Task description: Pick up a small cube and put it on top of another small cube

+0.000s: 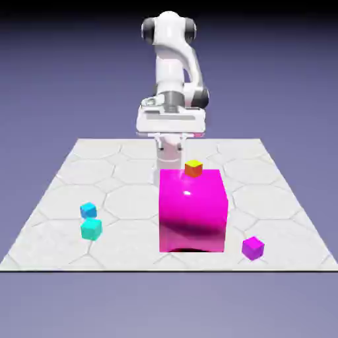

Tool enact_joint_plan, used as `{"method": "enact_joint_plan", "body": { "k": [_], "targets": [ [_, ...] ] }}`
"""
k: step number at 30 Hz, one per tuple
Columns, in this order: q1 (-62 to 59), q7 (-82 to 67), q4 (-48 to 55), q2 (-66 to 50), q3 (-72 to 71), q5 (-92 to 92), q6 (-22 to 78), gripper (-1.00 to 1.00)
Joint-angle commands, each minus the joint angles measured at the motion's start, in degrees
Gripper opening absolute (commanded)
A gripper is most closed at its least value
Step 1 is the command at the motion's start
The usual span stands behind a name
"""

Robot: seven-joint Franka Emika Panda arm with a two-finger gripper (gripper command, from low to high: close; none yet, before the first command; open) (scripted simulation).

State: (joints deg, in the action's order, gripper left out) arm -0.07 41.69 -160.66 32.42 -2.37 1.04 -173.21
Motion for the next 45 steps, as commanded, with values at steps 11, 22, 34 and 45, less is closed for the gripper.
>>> {"method": "enact_joint_plan", "body": {
  "k": [11,22,34,45],
  "targets": [
    [18.21,27.4,11.85,-19.5,3.19,4.87,10.13,0.0],
    [36.43,54.81,23.7,-39.0,6.4,9.74,20.27,0.0],
    [57.87,84.71,32.37,-55.3,24.36,7.58,24.48,0.0],
    [59.6,90.75,36.32,-68.72,27.41,10.34,17.07,0.0]
  ]
}}
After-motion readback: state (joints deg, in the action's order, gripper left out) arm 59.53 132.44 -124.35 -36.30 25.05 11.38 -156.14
